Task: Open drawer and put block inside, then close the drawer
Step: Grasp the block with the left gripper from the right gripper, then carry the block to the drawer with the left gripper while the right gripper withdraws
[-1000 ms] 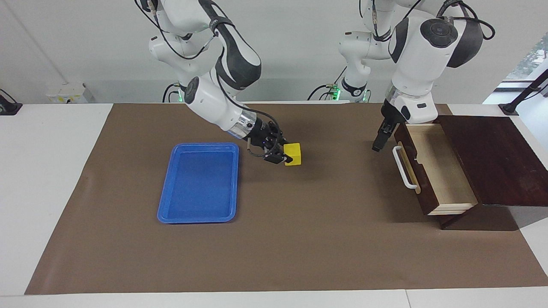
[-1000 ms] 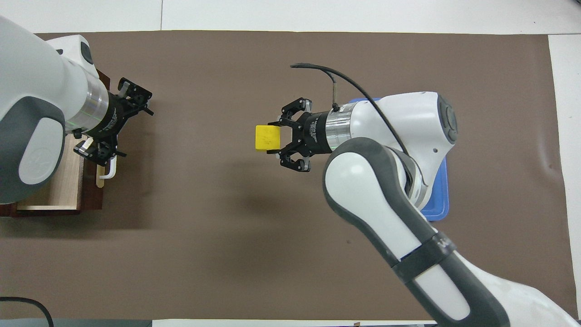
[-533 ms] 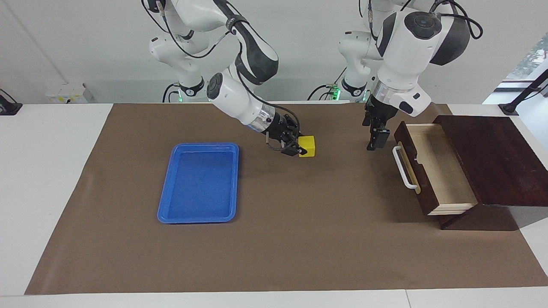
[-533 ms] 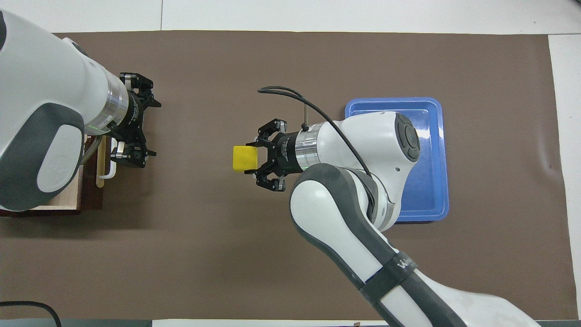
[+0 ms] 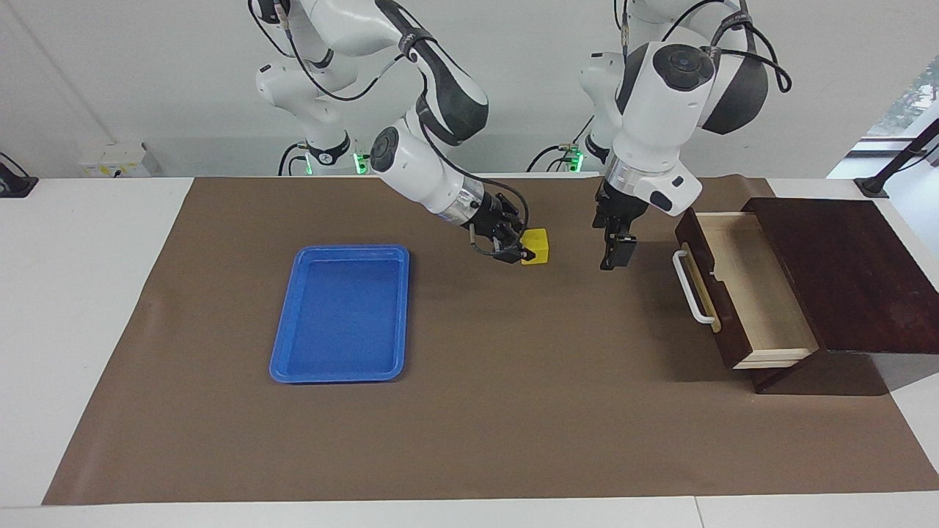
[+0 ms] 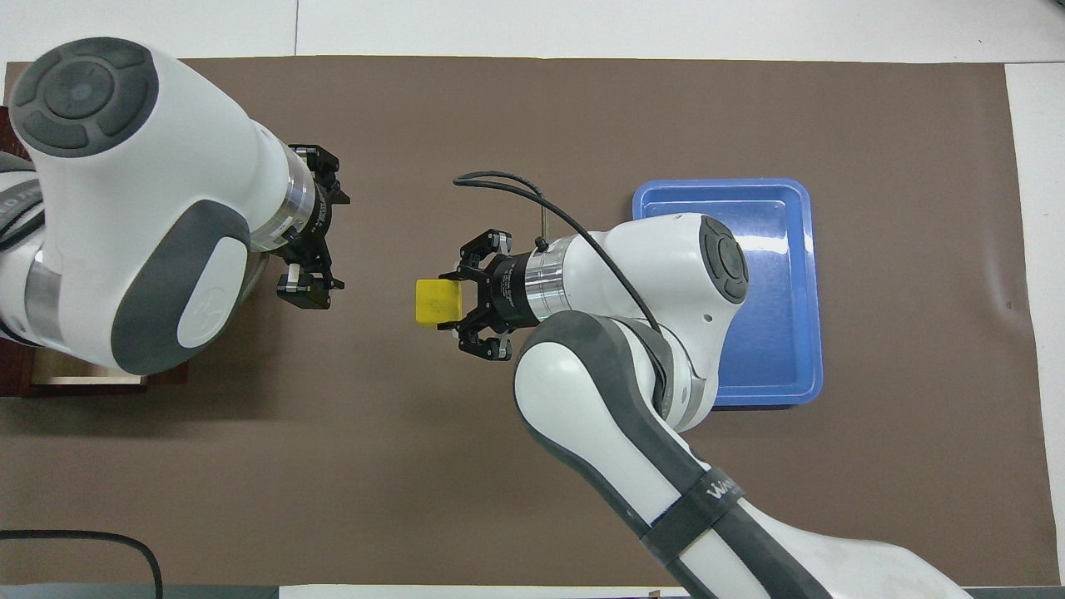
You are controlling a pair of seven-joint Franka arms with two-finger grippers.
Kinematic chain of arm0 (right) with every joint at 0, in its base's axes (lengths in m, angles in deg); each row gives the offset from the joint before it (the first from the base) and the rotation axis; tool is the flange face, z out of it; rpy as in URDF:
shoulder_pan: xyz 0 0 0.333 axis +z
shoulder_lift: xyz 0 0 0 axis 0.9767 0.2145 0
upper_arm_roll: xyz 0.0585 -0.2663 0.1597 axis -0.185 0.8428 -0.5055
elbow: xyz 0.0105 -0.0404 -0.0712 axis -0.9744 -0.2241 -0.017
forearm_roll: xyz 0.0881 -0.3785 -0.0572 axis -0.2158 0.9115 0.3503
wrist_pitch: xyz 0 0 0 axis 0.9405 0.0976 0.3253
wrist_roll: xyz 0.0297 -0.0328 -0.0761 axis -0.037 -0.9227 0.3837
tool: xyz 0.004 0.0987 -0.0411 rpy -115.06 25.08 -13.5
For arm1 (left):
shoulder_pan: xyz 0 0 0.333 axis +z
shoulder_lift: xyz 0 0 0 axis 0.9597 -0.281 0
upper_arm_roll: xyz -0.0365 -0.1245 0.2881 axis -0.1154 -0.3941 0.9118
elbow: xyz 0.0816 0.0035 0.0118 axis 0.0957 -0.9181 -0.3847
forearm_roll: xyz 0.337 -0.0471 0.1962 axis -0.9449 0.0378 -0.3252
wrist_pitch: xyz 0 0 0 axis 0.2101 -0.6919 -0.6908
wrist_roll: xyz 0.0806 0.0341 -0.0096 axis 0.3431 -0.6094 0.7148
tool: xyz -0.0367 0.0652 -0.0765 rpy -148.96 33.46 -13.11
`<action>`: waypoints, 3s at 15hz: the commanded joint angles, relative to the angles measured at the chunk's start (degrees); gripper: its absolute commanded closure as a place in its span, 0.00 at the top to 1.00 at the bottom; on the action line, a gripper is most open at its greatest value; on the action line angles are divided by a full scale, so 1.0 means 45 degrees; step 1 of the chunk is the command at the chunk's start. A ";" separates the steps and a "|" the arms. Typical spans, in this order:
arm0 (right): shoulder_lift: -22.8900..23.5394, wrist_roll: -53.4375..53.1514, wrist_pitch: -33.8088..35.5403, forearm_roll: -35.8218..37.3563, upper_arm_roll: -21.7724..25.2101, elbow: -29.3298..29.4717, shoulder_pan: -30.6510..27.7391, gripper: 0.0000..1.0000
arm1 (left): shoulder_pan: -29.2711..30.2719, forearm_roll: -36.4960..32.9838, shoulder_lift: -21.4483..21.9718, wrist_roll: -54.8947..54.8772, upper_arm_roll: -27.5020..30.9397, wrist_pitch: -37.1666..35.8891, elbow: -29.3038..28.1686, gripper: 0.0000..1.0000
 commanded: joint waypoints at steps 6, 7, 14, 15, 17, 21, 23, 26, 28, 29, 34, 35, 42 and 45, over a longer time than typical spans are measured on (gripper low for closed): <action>0.0012 -0.0416 0.0035 0.0442 -0.0021 0.0327 -0.0028 0.00 | -0.1432 -0.0488 -0.0542 0.2772 0.0187 0.0167 0.0014 1.00; 0.0012 -0.0416 0.0035 0.0442 -0.0021 0.0327 -0.0028 0.00 | -0.1608 -0.0508 -0.0542 0.2930 0.0207 0.0070 -0.0045 1.00; 0.0012 -0.0416 0.0054 0.0442 -0.0021 0.0327 -0.0047 0.00 | -0.2137 -0.0528 -0.0406 0.3361 0.0187 -0.0965 -0.0318 1.00; 0.0031 -0.0416 0.0055 0.0442 -0.0021 0.0327 -0.0067 0.00 | -0.2272 -0.0528 -0.0386 0.3477 0.0187 -0.1063 -0.0377 1.00; 0.0032 -0.0416 0.0055 0.0442 -0.0021 0.0327 -0.0047 0.00 | -0.2391 -0.0528 -0.0347 0.3614 0.0207 -0.0870 -0.0533 1.00; 0.0032 -0.0416 0.0055 0.0442 -0.0021 0.0327 -0.0047 0.00 | -0.2391 -0.0567 -0.0250 0.3771 0.0207 -0.0595 -0.0806 0.90; 0.0012 -0.0416 0.0055 0.0442 -0.0021 0.0327 -0.0047 0.00 | -0.2391 -0.0567 -0.0249 0.3771 0.0207 -0.0595 -0.0787 0.61; 0.0032 -0.0397 0.0055 0.0442 -0.0021 0.0327 -0.0047 0.00 | -0.2371 -0.0606 -0.0268 0.3616 0.0207 -0.0576 -0.0671 0.00; 0.0032 -0.0416 0.0055 0.0442 -0.0021 0.0327 -0.0028 0.00 | -0.2333 -0.0645 -0.0327 0.3557 0.0187 -0.0498 -0.0476 0.00; 0.0032 -0.0416 0.0055 0.0442 -0.0021 0.0327 -0.0028 0.00 | -0.2274 -0.0626 -0.0347 0.3576 0.0187 -0.0497 -0.0417 0.00; 0.0012 -0.0436 0.0015 0.0578 -0.0021 0.0327 -0.0008 0.99 | -0.2176 -0.0626 -0.0327 0.3576 0.0207 -0.0497 -0.0397 0.00; 0.0012 -0.0455 0.0035 0.0637 -0.0021 0.0327 -0.0028 1.00 | -0.2176 -0.0626 -0.0327 0.3556 0.0226 -0.0459 -0.0377 0.00; -0.0650 -0.0261 0.1982 0.1550 0.0233 0.0385 -0.2052 1.00 | -0.0092 -0.0626 0.0745 0.0907 0.0343 -0.1139 -0.0104 0.00; -0.0906 0.0983 0.4168 0.3581 0.0193 0.1358 -0.4123 1.00 | 0.1530 -0.0567 0.1079 -0.1319 0.0343 -0.1668 -0.0046 0.00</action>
